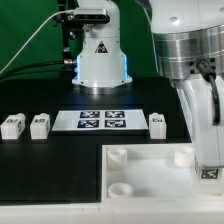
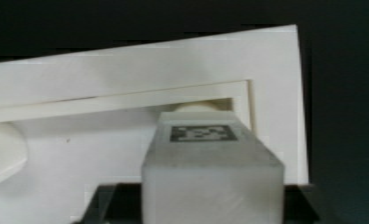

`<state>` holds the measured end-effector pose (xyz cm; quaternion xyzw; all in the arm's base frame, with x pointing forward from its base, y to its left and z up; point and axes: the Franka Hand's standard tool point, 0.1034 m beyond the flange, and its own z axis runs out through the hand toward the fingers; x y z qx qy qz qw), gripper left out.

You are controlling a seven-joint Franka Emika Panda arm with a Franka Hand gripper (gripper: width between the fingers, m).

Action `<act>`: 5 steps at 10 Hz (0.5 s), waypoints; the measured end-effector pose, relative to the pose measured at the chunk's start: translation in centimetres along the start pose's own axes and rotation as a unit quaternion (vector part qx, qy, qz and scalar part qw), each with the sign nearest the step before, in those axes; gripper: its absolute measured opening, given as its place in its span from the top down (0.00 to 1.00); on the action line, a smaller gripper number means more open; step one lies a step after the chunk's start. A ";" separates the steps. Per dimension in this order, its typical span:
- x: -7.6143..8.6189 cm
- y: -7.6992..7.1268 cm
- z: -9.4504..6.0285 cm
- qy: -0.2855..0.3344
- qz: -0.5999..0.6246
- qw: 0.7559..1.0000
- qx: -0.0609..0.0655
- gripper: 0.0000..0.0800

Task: Assemble one leg

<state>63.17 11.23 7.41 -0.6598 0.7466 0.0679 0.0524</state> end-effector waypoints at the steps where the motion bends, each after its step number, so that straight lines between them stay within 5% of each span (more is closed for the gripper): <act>1: 0.0 0.0 0.0 0.000 -0.003 1.000 0.000 0.50; 2: 0.0 0.0 0.0 0.000 -0.003 1.000 0.000 0.50; 4: -0.2 0.1 0.1 0.000 -0.051 0.999 0.000 0.21; 5: -0.8 0.0 0.2 0.001 -0.093 0.996 0.009 0.21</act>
Offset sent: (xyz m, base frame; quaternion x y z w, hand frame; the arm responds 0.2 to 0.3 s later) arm 0.0000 0.0000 0.0000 0.0000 0.0000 -0.0899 0.9960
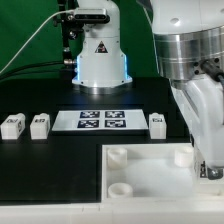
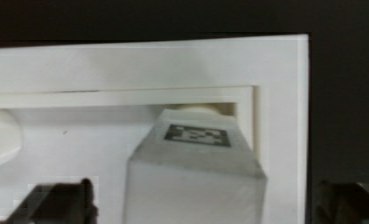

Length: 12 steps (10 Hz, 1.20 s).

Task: Assemble one leg

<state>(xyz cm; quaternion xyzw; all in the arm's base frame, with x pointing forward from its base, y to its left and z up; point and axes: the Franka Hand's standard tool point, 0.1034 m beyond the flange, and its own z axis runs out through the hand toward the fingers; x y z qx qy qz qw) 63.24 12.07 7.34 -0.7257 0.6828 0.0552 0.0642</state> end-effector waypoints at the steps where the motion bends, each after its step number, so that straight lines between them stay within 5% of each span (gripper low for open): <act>1: -1.1 0.3 0.0 0.001 -0.085 0.996 -0.001 0.19; 7: -1.2 0.6 0.1 0.002 -0.377 0.926 -0.005 0.19; 11: 0.2 -0.5 -0.5 0.021 -0.607 0.794 -0.014 0.19; 12: 0.7 -0.6 -0.3 0.023 -0.620 0.784 -0.014 0.19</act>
Offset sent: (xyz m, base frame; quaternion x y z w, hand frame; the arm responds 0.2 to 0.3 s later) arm 0.0000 0.0000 0.0000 0.0000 0.0000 -0.1790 0.9838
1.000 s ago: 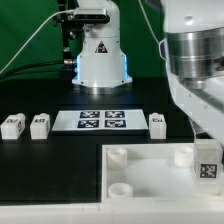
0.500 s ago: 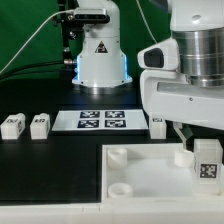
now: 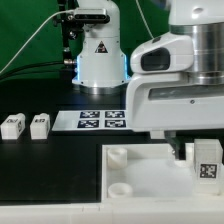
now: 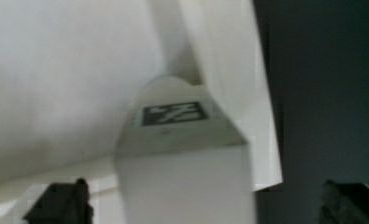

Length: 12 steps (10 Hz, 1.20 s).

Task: Assemble one leg

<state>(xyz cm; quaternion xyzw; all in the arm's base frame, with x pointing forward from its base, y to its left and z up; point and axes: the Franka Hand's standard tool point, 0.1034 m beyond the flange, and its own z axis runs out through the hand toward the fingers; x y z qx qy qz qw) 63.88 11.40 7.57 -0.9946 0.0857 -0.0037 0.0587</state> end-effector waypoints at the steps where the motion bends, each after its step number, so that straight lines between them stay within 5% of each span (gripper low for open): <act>1: 0.0 0.0 0.2 0.001 0.002 1.000 0.000 0.22; 3: 0.0 0.0 0.2 0.000 0.013 1.000 0.000 0.56; 6: 0.0 0.2 0.2 0.001 0.032 0.999 0.000 0.64; 8: 0.0 0.4 0.2 0.001 0.159 0.987 -0.001 0.64; 10: -0.1 0.7 0.3 -0.003 0.375 0.927 0.003 0.64; 12: -0.2 0.8 0.3 -0.019 0.568 0.823 0.008 0.64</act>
Offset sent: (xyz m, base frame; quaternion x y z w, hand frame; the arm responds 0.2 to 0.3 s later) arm 0.0000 0.0000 0.0000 0.0000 0.0000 0.0899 0.9960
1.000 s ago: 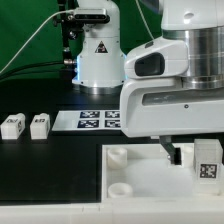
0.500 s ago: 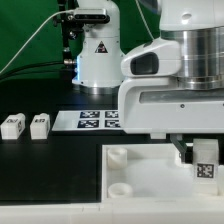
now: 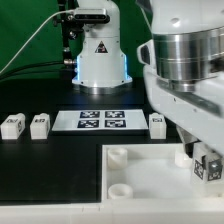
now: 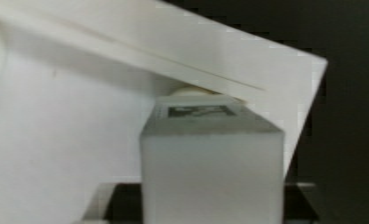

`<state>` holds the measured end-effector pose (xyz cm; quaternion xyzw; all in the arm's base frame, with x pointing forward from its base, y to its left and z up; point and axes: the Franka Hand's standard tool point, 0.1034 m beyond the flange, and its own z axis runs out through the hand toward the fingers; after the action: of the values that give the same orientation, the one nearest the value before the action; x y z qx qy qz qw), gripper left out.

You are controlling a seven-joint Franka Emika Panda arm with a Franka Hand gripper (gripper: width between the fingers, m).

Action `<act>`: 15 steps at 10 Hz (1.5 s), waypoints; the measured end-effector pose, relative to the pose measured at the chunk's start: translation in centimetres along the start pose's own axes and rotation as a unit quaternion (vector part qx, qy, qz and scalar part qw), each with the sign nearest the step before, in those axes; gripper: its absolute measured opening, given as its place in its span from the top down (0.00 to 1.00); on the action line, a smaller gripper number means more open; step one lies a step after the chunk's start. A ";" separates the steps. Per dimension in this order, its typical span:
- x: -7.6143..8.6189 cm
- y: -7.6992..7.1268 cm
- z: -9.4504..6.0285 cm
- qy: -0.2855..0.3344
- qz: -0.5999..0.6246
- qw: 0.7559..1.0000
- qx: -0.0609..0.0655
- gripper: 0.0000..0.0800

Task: Assemble one leg

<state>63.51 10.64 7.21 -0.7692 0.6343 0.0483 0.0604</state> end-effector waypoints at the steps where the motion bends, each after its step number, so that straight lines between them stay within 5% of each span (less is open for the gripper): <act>1: 0.0 0.0 0.0 -0.001 0.029 1.000 -0.004 0.64; 4: 0.2 0.1 -0.1 -0.003 0.097 0.995 -0.005 0.64; 6: 0.2 0.1 0.0 -0.003 0.089 0.996 -0.006 0.54; 8: -0.9 -0.2 0.4 0.015 -0.014 1.000 0.011 0.21; 9: -1.8 -0.2 0.6 0.020 -0.082 0.996 0.017 0.21; 13: -1.7 -0.2 0.8 0.029 -0.287 0.957 0.018 0.19; 15: -1.4 -0.5 0.7 0.042 -0.445 0.894 0.006 0.19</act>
Offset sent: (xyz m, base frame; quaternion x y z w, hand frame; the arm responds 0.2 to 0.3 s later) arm 0.0000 0.0000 0.0000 0.0000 0.0000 0.0000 1.0000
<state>63.76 12.17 6.76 -0.9721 0.2274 -0.0200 0.0537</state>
